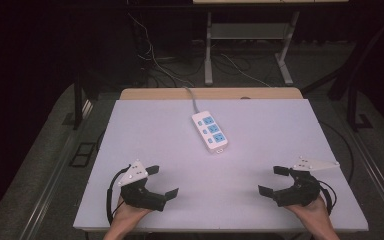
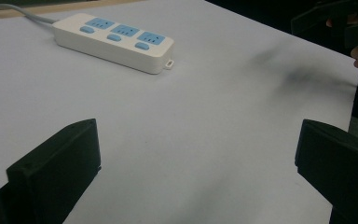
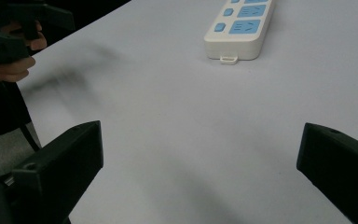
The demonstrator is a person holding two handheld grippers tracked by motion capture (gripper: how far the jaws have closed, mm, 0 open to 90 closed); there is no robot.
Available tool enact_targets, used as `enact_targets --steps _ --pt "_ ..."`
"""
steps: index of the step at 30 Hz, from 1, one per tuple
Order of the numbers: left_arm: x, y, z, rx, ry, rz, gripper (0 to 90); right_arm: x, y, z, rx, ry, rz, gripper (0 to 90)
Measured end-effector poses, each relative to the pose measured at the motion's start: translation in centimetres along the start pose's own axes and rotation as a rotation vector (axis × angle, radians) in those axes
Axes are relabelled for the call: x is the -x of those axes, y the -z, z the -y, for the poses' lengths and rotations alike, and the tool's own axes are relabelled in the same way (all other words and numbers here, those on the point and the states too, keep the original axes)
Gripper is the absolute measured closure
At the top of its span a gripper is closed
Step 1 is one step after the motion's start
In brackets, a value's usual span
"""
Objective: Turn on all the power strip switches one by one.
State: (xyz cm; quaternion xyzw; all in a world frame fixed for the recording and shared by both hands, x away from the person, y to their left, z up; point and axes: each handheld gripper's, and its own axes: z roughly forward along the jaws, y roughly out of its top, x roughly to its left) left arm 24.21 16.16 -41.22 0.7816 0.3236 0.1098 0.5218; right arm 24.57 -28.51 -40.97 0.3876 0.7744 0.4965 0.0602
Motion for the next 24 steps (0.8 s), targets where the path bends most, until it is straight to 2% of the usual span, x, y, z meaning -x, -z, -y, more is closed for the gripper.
enact_targets --steps 10,14,19,24 --pt "0.1 -0.1 0.0 0.0 -0.001 0.008 0.0 0.3 0.0 0.1 -0.011 -0.012 -0.006 0.3" --pt "0.2 -0.1 -0.1 -0.003 -0.003 0.008 0.0 0.4 0.3 0.1 0.012 -0.019 -0.02 4.4" --pt "0.2 0.1 -0.2 -0.012 -0.008 -0.005 0.0 0.7 0.5 0.2 0.023 -0.038 -0.004 4.3" --pt "-0.2 0.3 -0.4 -0.027 0.017 -0.003 0.0 1.1 0.6 0.3 0.02 -0.053 0.002 0.3"
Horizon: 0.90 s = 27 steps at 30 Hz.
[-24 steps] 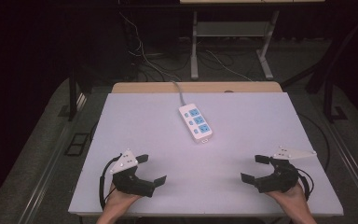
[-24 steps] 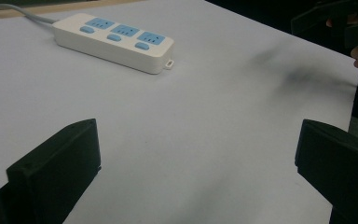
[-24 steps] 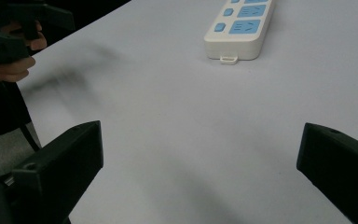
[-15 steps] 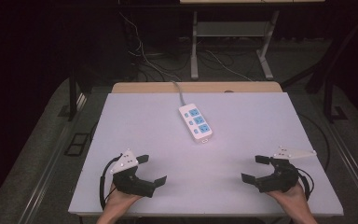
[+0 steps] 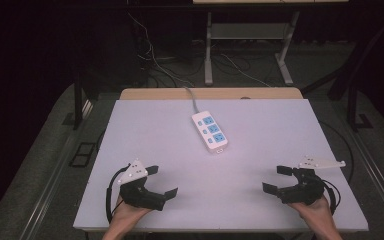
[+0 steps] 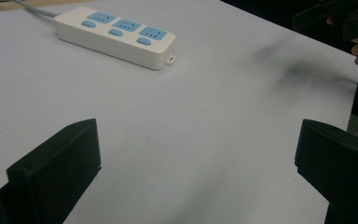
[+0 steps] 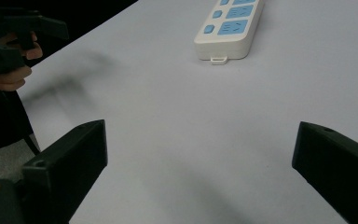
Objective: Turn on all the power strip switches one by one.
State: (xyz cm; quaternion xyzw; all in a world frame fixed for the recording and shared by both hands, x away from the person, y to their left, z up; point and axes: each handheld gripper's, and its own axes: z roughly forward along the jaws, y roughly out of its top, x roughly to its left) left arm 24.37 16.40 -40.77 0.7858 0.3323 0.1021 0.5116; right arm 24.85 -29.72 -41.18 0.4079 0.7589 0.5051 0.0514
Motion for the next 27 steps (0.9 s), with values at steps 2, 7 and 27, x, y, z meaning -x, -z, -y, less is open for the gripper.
enact_targets --steps 2,7,27 --pt "-0.1 0.1 -0.1 0.0 0.006 -0.003 0.0 -0.1 -0.1 0.0 -0.011 0.003 -0.001 0.3" --pt "-0.3 0.3 -0.3 -0.006 0.02 0.006 0.0 -0.2 -0.2 0.0 -0.027 0.009 0.002 0.2" --pt "-0.7 -0.7 -4.0 -0.092 -0.028 0.045 0.0 0.0 -0.3 0.2 -0.044 0.01 0.005 0.3"
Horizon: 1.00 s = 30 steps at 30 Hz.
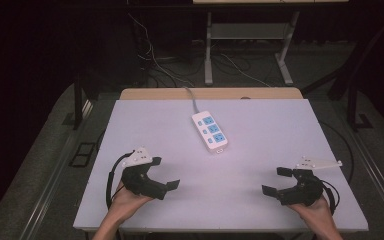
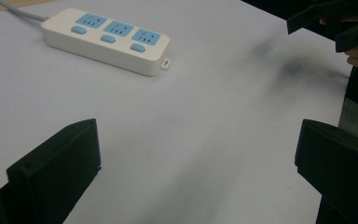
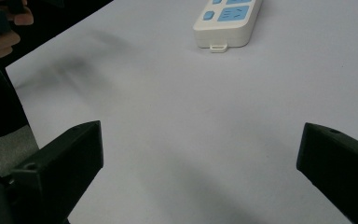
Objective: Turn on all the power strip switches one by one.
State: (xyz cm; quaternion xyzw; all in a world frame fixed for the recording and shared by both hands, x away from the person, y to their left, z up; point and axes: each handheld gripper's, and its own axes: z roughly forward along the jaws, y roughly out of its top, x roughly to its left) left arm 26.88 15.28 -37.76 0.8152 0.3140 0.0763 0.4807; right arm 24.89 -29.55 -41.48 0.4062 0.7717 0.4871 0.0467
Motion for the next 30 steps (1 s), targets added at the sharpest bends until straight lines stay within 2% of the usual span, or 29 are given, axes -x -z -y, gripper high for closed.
enact_targets --steps 6,30 --pt "-0.3 -0.5 -1.9 -0.021 -0.024 0.015 0.0 0.0 0.0 0.1 -0.005 -0.001 0.002 0.3" --pt "-2.0 -2.6 -7.2 -0.095 -0.095 0.041 0.0 0.0 -0.1 0.2 -0.013 0.008 0.001 0.3"
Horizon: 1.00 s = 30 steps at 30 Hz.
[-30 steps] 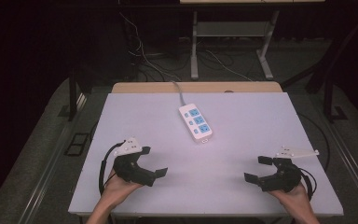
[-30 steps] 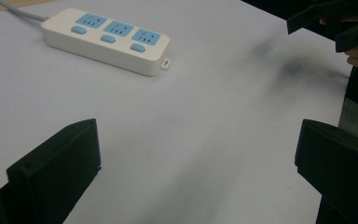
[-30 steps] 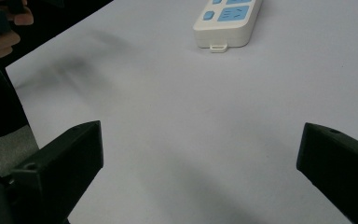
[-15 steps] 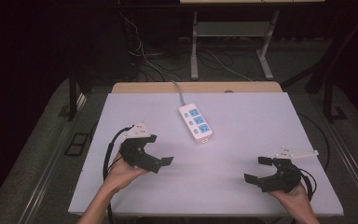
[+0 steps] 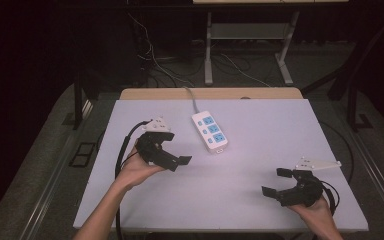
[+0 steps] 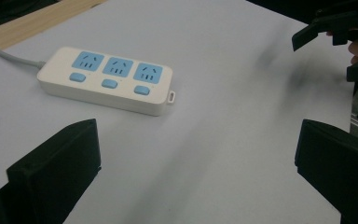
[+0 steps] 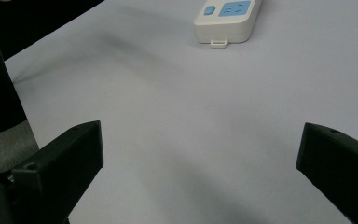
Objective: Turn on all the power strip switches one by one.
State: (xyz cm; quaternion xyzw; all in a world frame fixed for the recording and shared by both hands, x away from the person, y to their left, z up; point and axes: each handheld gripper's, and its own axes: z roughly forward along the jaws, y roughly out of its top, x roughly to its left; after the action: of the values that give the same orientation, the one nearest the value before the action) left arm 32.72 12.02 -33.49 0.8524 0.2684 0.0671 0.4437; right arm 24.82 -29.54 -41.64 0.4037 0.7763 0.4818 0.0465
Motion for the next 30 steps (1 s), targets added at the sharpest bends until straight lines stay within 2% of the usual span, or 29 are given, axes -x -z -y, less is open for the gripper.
enact_targets --steps 10,14,30 --pt "-1.2 -0.6 -1.4 -0.021 -0.008 -0.008 0.0 0.0 0.0 0.0 0.0 0.0 0.0 0.3" --pt "-1.9 -1.0 -1.8 -0.038 -0.008 0.003 0.0 0.0 0.0 0.1 -0.003 0.002 0.0 0.3" --pt "-3.5 -3.4 -4.4 -0.094 -0.037 0.005 0.0 0.0 0.0 0.1 0.001 0.003 0.0 0.3"
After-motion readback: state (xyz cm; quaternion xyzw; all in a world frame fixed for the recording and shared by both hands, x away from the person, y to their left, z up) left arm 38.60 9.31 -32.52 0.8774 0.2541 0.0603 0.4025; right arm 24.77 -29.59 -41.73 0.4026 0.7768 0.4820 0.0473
